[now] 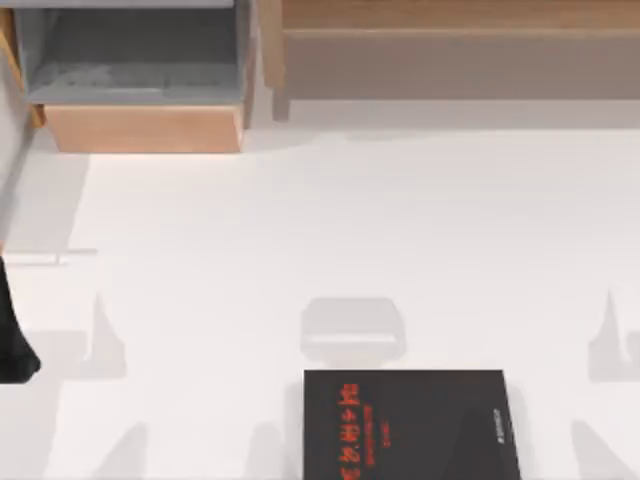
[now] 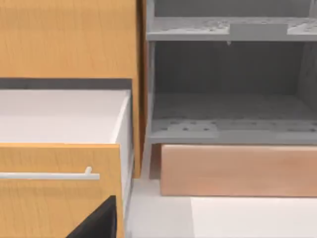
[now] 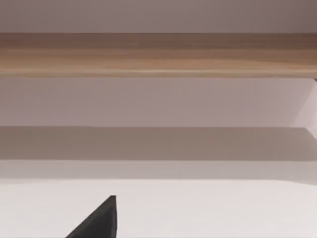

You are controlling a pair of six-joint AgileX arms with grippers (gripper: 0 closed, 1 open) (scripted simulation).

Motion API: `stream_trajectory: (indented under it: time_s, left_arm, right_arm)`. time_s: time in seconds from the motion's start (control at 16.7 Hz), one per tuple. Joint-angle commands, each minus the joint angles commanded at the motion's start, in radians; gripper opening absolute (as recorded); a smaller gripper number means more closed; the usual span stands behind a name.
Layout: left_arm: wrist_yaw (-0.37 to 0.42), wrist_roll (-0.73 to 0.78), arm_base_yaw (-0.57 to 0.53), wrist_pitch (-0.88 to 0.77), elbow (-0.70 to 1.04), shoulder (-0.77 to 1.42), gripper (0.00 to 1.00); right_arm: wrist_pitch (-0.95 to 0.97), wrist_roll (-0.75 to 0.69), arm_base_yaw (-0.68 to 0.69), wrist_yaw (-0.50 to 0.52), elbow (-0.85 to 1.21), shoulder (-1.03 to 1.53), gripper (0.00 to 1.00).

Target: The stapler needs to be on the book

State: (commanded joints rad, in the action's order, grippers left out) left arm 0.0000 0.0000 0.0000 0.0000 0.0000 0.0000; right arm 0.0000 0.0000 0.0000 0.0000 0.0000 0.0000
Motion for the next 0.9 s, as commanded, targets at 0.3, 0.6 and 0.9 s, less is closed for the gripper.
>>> stream_trajectory:
  time_s: [0.3, 0.6, 0.9]
  left_arm:
    - [0.007, 0.013, 0.010, -0.035, 0.051, 0.050, 1.00]
    - [0.037, 0.081, 0.062, -0.224, 0.318, 0.315, 1.00]
    - [0.071, 0.184, 0.140, -0.520, 0.746, 0.741, 1.00]
  right_arm:
    - [0.000, 0.000, 0.000, 0.000, 0.000, 0.000, 1.00]
    - [0.000, 0.000, 0.000, 0.000, 0.000, 0.000, 1.00]
    - [0.000, 0.000, 0.000, 0.000, 0.000, 0.000, 1.00]
